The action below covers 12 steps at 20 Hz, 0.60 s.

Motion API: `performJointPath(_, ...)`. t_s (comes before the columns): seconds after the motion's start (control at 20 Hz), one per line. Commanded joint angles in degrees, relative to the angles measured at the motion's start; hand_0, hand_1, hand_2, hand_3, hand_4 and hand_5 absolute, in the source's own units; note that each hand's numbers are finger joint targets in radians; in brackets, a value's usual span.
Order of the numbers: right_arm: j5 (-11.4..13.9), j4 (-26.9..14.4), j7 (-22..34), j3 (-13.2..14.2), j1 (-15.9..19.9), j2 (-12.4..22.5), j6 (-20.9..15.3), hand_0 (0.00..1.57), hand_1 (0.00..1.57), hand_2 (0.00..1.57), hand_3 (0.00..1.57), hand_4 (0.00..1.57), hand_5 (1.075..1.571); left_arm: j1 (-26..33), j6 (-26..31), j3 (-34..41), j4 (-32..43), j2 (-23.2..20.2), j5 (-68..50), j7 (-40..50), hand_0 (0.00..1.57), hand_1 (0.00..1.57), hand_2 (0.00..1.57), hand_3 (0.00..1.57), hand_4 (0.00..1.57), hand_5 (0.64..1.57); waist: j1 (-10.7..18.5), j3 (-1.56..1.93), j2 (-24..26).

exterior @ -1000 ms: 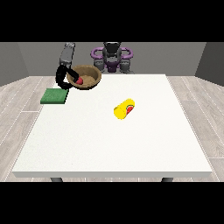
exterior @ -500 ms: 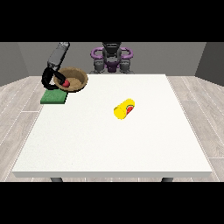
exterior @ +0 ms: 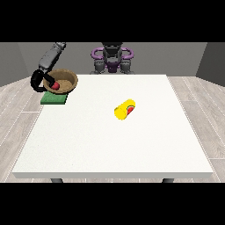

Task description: Pick the cup and pour the ball into the bowl, then pick the bowl and place it on the pad

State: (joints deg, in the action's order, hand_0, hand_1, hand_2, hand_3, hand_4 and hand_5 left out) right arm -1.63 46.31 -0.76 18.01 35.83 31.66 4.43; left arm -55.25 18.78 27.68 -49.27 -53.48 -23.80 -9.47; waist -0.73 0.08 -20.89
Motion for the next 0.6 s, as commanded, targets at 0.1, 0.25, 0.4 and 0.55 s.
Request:
performJointPath(0.1, -1.76, -6.34, -3.69, 2.76, 3.39, 3.06, 3.35, 1.57, 1.57, 1.57, 0.87, 1.29, 1.541, -2.06, -0.29, 0.54, -1.32, -3.01, -1.25, 2.77, 0.00, 0.00, 0.00, 0.00, 0.15, 1.535, 0.33, 0.01, -3.22)
performJointPath(0.25, -0.97, -10.91, -8.20, 5.03, 5.00, 7.84, 3.07, 1.57, 1.57, 1.57, 0.59, 1.30, 1.552, -2.62, -1.09, 0.78, -6.83, -2.23, -2.59, 2.23, 0.00, 0.00, 0.00, 0.00, 0.13, 1.532, 2.39, 0.10, -6.89)
performJointPath(0.4, -0.86, -14.33, -10.86, 5.37, 4.61, 8.58, 4.58, 1.57, 1.57, 1.57, 0.21, 1.29, 1.554, -2.44, -1.11, 0.56, -8.70, -2.39, -4.12, 5.74, 0.00, 0.00, 0.00, 0.00, 0.07, 1.533, 1.91, 0.11, -7.29)
performJointPath(0.55, -0.34, -15.12, -9.07, 4.69, 6.75, 11.26, 7.00, 1.57, 1.57, 1.57, 0.58, 1.25, 1.559, -2.42, -2.10, 0.90, -8.33, -3.11, -4.38, 6.60, 0.00, 0.00, 0.00, 0.00, 0.00, 1.528, 1.43, 0.03, -6.25)
